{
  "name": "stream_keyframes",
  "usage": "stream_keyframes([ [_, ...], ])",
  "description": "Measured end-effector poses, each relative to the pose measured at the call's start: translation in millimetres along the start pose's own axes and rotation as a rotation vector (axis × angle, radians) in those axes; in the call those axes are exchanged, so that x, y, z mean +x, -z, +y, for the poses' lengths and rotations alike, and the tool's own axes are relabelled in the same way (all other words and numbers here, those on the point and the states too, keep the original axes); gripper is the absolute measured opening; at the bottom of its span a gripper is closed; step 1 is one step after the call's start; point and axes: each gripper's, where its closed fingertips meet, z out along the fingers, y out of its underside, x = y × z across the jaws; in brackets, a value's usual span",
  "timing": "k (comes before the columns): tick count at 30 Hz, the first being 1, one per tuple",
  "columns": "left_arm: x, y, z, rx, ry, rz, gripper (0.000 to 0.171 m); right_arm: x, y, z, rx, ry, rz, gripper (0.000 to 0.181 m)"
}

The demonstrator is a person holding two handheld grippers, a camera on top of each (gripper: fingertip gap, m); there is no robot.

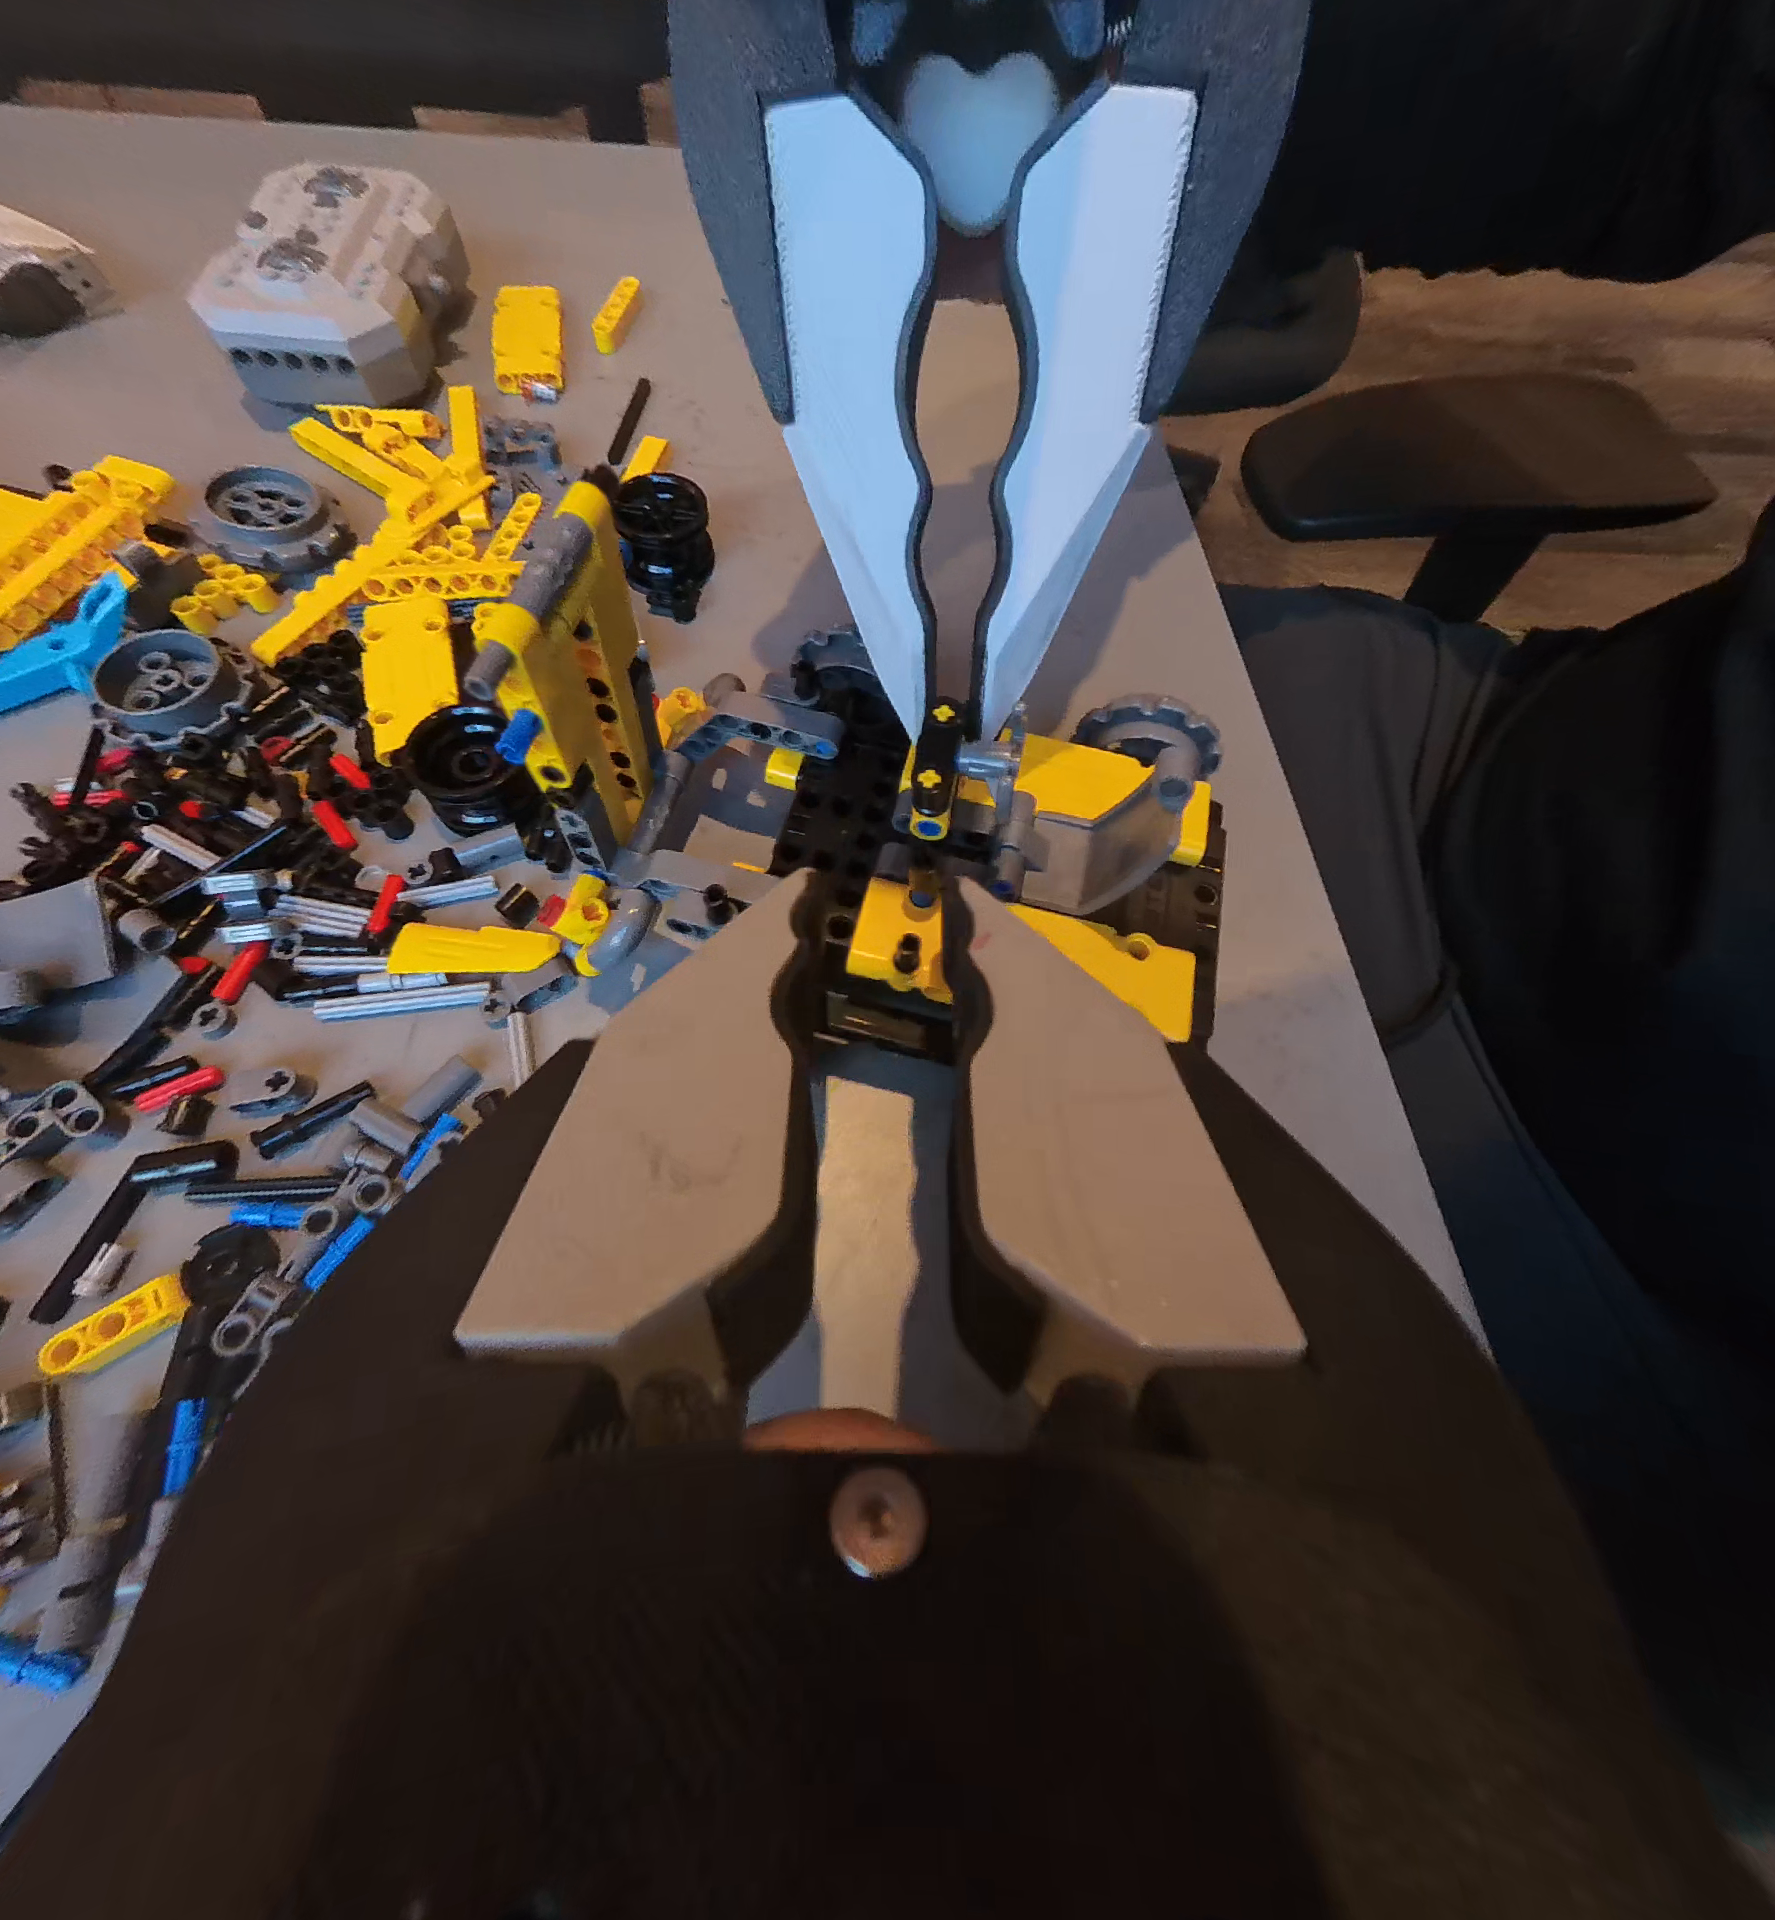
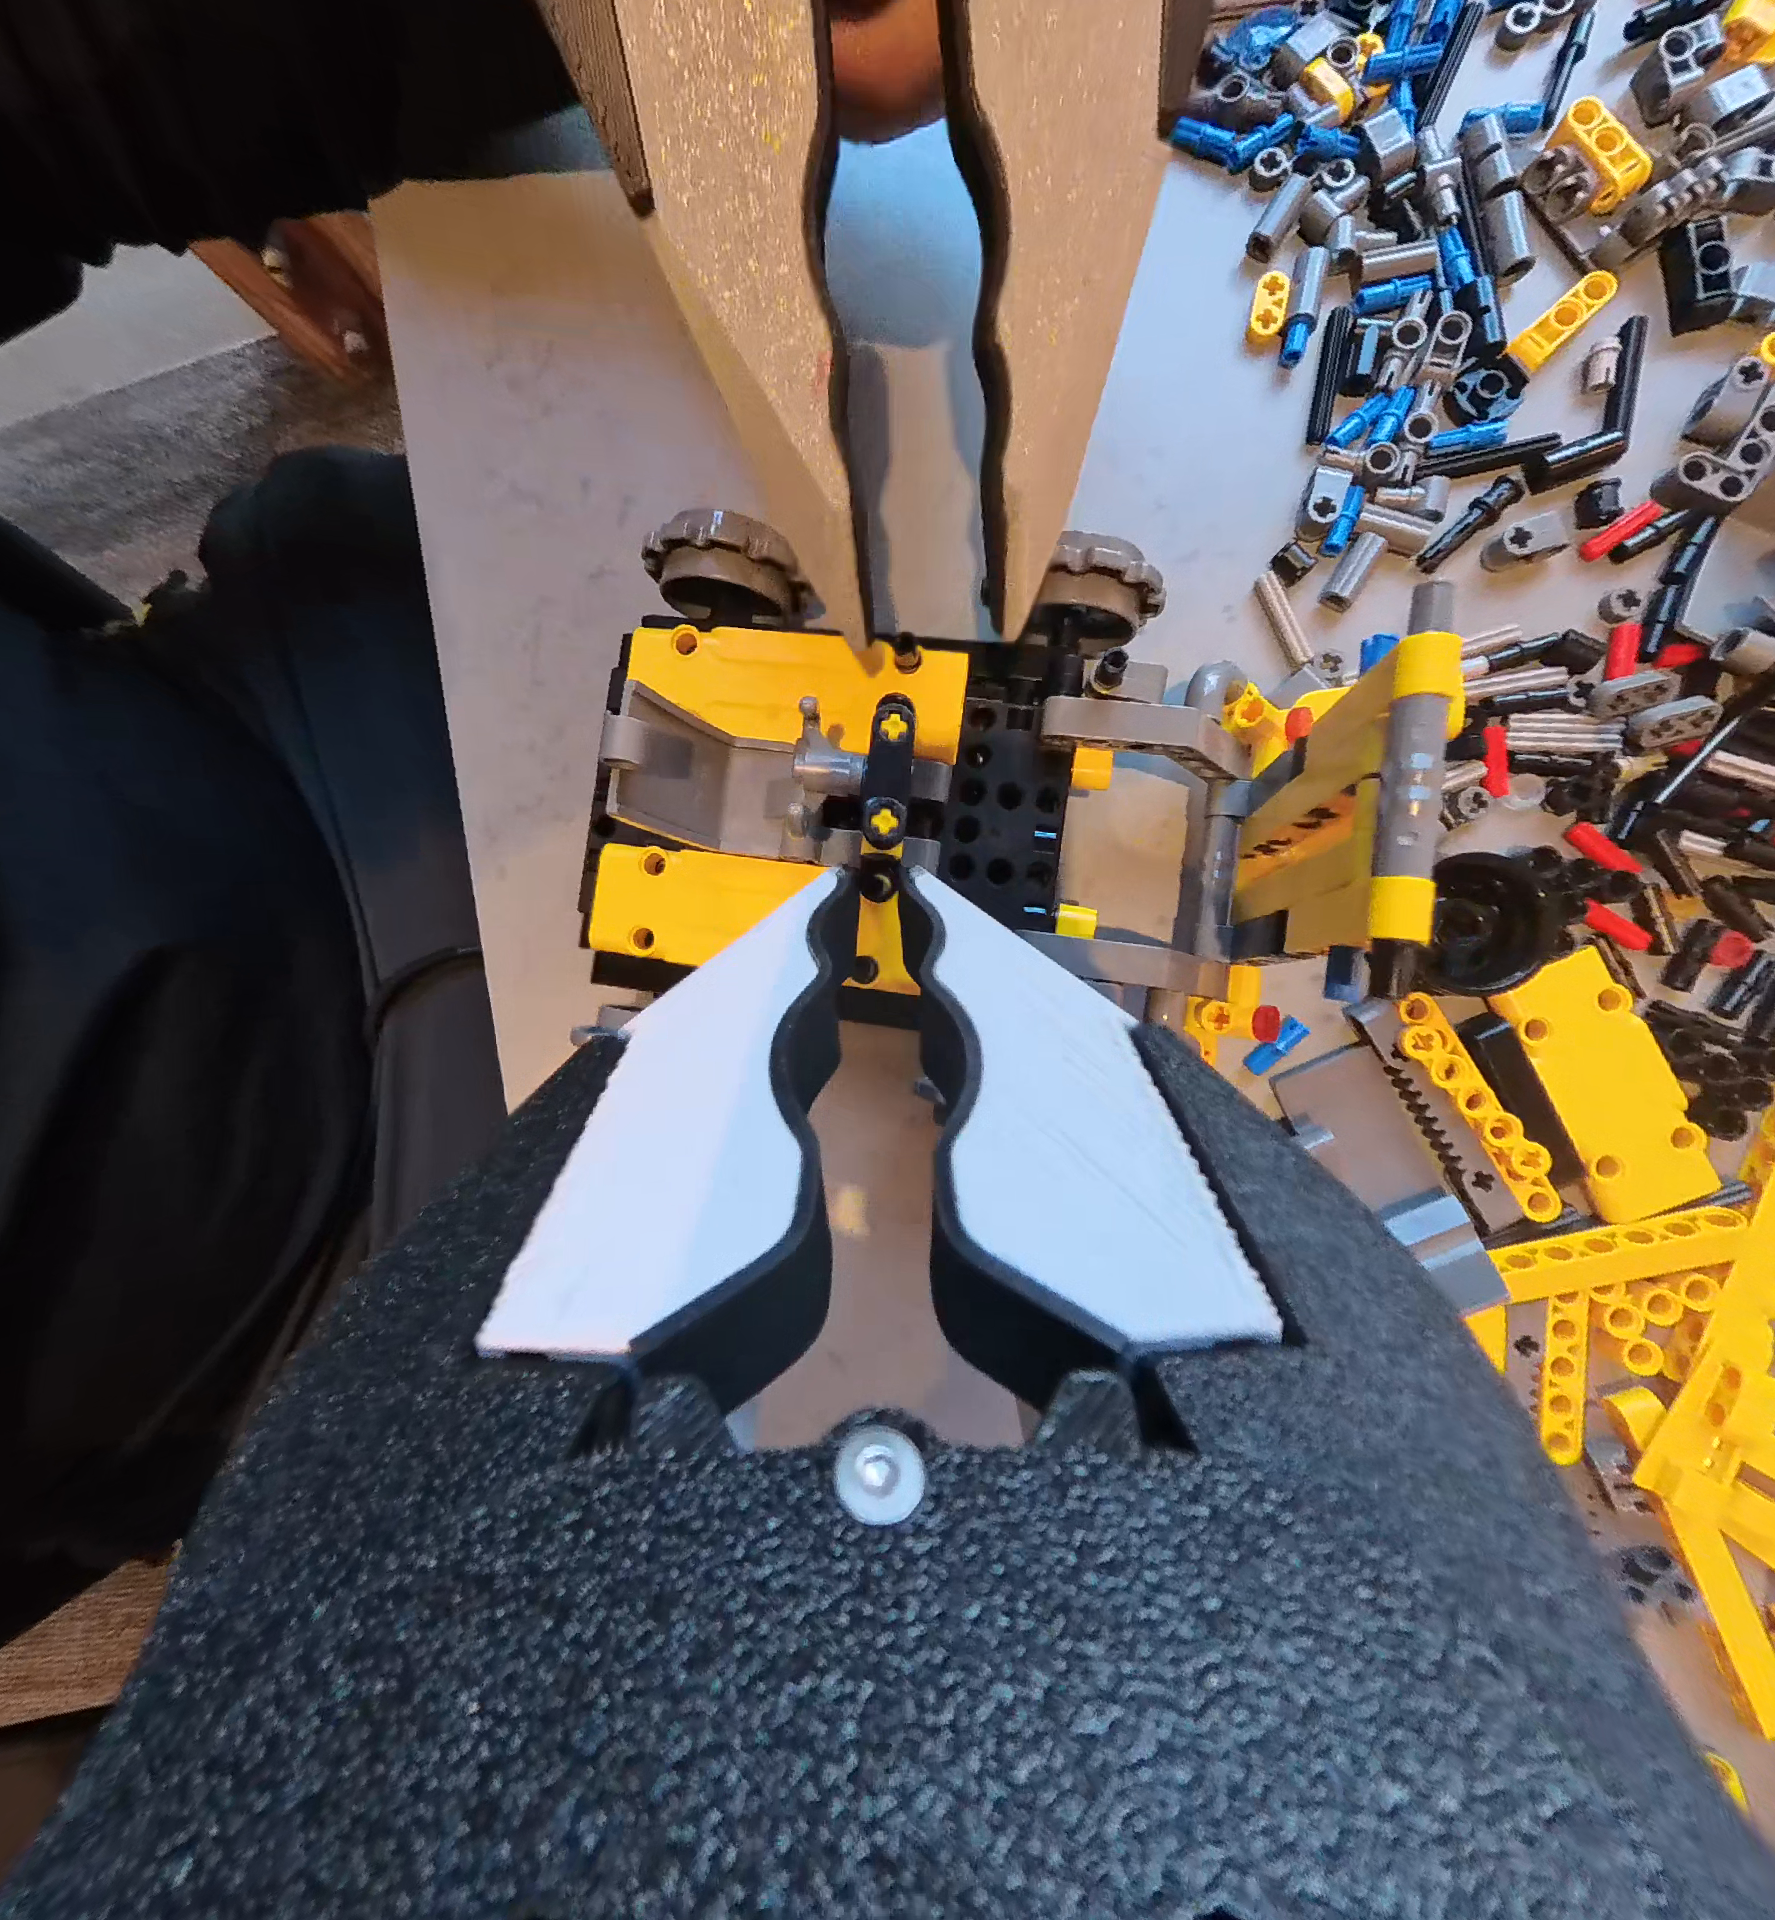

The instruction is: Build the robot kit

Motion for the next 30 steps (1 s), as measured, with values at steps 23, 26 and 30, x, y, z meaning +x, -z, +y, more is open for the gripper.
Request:
stream_keyframes([
  [23,10,-14,4,-0.107,-0.033,0.058,0.004,0,-1,-1,-0.088,0.012,-0.023,0.006],
  [26,10,-14,5,-0.143,-0.030,0.066,0.005,-1,-2,-1,-0.094,0.008,-0.031,0.006],
  [30,8,-14,7,-0.294,-0.042,0.054,0.004,0,-2,-1,-0.123,0.007,-0.024,0.006],
])
